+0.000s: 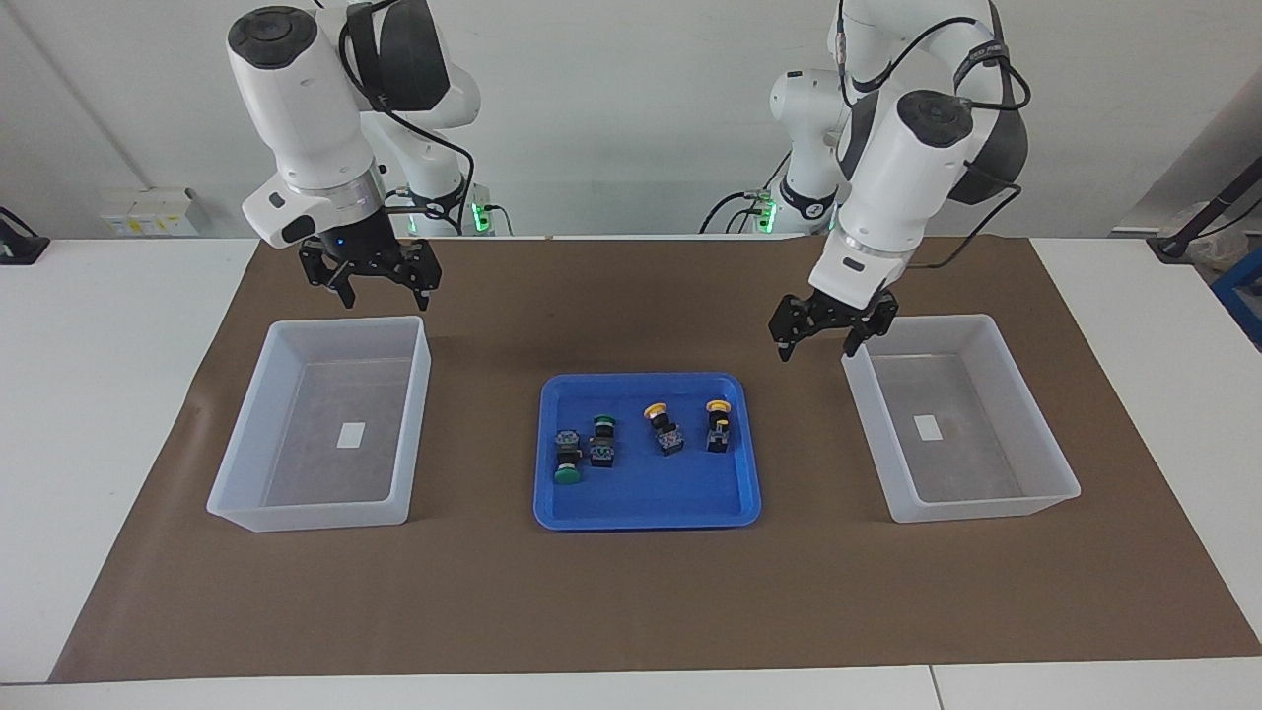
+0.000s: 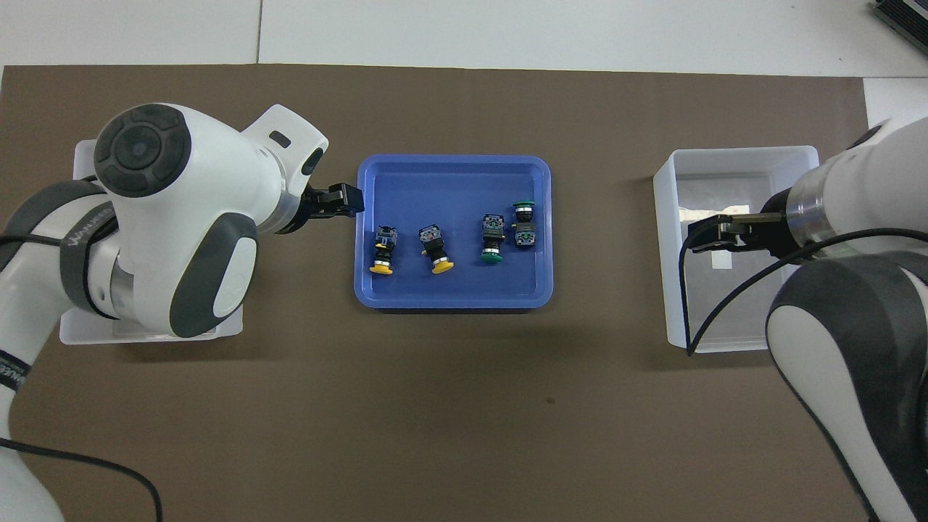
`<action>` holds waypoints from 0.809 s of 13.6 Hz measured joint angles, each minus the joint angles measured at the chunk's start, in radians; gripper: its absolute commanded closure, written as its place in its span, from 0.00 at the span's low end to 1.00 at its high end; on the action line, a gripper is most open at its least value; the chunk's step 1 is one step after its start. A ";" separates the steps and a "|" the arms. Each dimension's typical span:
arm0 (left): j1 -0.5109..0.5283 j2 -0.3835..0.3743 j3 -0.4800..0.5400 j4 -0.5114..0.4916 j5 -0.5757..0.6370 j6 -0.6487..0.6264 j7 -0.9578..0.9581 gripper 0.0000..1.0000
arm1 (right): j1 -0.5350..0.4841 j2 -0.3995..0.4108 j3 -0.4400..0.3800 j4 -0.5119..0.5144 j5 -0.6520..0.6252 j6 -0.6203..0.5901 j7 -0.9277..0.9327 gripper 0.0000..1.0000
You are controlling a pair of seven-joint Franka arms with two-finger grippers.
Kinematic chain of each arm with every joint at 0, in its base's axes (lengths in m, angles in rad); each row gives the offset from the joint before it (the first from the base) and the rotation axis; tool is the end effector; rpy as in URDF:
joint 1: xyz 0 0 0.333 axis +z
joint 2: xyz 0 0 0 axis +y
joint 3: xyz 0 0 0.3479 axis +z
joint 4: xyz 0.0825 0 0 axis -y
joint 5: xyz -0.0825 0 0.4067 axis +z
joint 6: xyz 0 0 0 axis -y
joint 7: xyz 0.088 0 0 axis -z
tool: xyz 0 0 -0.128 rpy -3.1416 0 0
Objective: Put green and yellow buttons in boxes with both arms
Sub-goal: 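Lower the left gripper and grasp the yellow-capped button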
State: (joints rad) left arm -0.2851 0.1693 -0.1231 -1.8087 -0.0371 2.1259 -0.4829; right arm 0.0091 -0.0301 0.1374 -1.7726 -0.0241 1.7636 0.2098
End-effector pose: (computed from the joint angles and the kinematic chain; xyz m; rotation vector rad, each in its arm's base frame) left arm 0.5989 -0.2573 0.4640 3.0211 0.1439 0.1689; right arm 0.5716 0.0826 0.5688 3.1163 -0.0919 0.0396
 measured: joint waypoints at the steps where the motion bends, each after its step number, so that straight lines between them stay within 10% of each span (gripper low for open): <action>1: -0.010 0.008 0.000 -0.021 0.000 0.027 -0.028 0.00 | 0.000 0.000 0.000 0.000 0.000 0.000 0.000 0.00; 11: -0.133 0.208 0.003 -0.049 0.126 0.284 -0.320 0.00 | 0.000 0.000 0.000 0.000 0.000 0.000 0.000 0.00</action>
State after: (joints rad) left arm -0.4182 0.3772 -0.1205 -1.8579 0.0894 2.4099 -0.8026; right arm 0.0091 -0.0301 0.1374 -1.7726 -0.0241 1.7636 0.2098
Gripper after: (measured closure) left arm 0.000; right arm 0.000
